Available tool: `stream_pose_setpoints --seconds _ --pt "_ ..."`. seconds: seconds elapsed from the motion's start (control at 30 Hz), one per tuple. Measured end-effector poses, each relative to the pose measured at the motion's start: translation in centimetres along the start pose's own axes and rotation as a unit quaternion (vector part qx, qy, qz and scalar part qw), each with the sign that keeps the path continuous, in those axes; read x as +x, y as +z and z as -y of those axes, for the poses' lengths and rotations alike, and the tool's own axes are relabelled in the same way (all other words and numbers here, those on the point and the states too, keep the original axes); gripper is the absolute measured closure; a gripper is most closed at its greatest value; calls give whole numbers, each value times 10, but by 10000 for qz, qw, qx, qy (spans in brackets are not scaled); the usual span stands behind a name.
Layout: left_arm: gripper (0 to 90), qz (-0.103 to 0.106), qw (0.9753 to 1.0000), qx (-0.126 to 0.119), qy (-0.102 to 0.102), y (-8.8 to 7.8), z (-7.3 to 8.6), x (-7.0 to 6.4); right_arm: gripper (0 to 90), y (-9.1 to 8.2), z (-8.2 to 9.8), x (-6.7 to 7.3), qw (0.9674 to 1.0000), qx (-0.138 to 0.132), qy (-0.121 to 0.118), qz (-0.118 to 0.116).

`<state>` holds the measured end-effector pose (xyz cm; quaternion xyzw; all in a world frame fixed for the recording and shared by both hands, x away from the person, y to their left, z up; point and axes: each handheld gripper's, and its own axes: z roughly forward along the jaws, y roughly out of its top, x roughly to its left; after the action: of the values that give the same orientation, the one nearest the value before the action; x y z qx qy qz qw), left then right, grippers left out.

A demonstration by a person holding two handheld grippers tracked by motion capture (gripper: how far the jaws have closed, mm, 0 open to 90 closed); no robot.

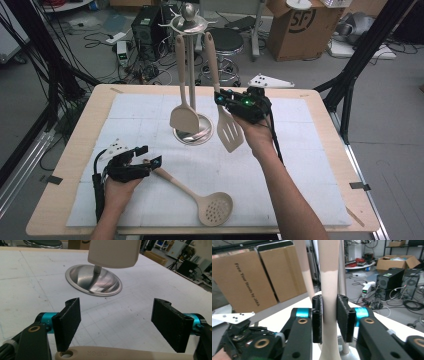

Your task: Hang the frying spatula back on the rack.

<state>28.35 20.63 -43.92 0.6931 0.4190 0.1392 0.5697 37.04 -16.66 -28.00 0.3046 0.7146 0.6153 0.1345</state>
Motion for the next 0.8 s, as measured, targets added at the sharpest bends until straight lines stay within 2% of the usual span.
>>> stream_pose_setpoints --seconds 0.1,0.2,0.27,0.37,0.47,0.53,0.77,0.8 --pt "244 3 10000 -11 6 0 0 0 627 -5 -2 -3 9996 -236 93 151" --pt "244 9 10000 -11 -3 0 0 0 625 -12 -6 -6 9974 -669 247 113" --pt "244 9 10000 -6 3 1 0 0 615 -15 -13 -7 9958 -836 347 127" --pt "244 -3 10000 -1 -8 1 0 0 612 -16 -27 -6 9909 -1270 455 9" --pt "244 -14 10000 -7 -2 1 0 1 622 -12 -42 -8 9868 -1530 522 4" --pt "244 -25 10000 -25 2 0 0 1 671 -8 -50 -12 9851 -1593 646 -61" --pt "244 3 10000 -15 -19 1 0 2 893 8 -75 -20 9829 -1717 667 -8" --pt "244 3 10000 -14 -21 1 0 2 893 10 -77 -21 9822 -1753 679 -13"
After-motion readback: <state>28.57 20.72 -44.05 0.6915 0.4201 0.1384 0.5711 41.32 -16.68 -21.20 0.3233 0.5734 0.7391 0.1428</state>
